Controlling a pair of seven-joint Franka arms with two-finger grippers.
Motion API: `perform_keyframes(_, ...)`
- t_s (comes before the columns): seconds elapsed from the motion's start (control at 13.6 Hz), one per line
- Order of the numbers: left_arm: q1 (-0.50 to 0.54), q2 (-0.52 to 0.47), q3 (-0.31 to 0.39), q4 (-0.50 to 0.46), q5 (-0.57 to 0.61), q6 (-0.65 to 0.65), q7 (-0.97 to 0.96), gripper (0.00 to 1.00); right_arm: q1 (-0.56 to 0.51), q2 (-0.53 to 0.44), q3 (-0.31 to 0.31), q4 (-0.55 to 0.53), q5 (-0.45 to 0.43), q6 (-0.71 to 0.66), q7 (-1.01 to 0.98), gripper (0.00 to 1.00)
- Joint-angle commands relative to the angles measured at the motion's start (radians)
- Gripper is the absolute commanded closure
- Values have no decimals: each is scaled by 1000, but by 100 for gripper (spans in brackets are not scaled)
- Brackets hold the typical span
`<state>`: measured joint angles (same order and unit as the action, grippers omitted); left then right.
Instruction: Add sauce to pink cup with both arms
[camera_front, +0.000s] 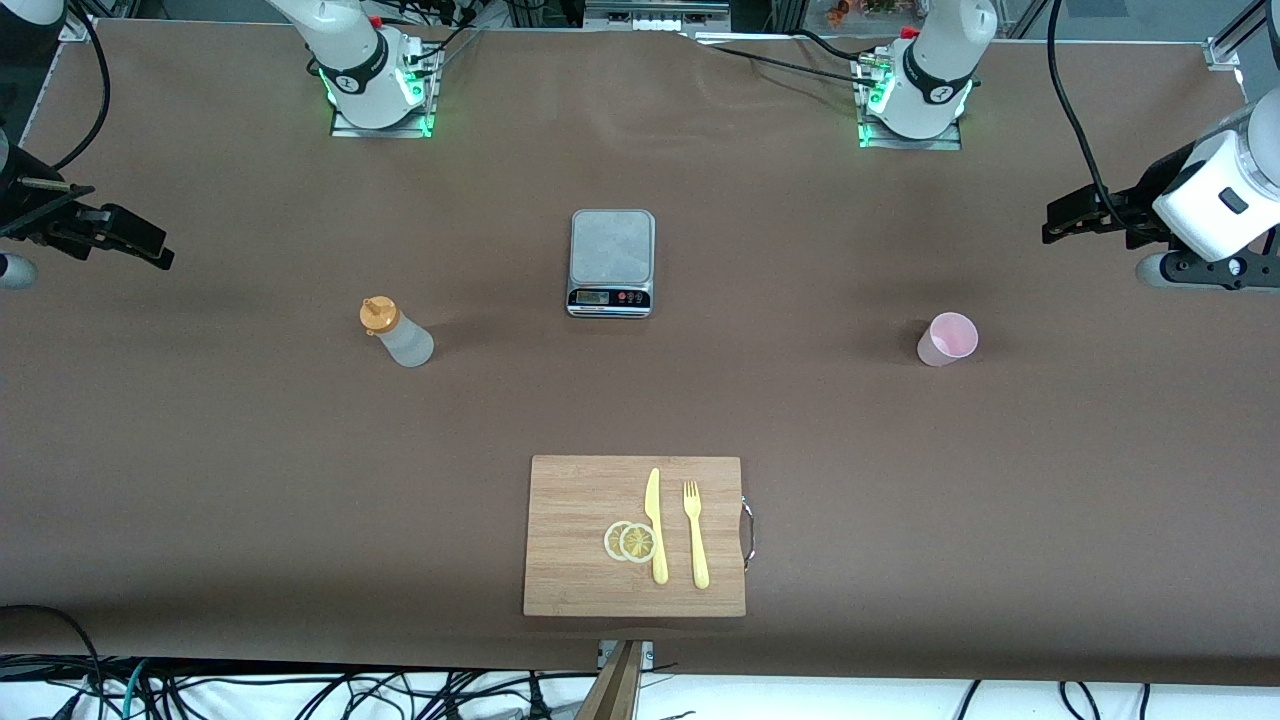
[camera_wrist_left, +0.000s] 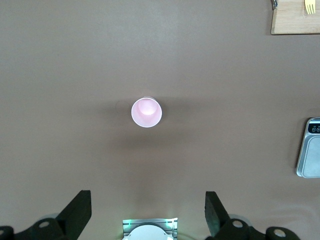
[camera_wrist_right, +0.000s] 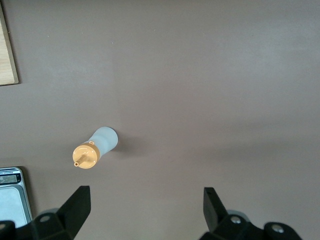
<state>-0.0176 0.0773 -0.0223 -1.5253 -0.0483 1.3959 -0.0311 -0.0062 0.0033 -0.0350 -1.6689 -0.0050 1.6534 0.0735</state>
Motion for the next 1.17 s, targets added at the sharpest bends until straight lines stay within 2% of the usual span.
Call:
perform_keyframes(0.0,7,25,-2,30,21,-8,-7,0,2,-13,1,-6,13,-9,8,0)
perform_keyframes(0.37,22,61,4,51,18,-8,3,0,2,-14,1,-6,13,-9,6,0)
perform_keyframes(0.66,59,168,5,62,21,40,5,0,2,-13,1,-6,13,-11,8,0)
perform_keyframes(0.88,79,220,5,27,19,135,34,0,2,-14,1,-6,13,-15,8,0)
perform_keyframes(1.1,77,251,7,-70,21,250,68,0,2,-13,1,-6,13,-15,8,0)
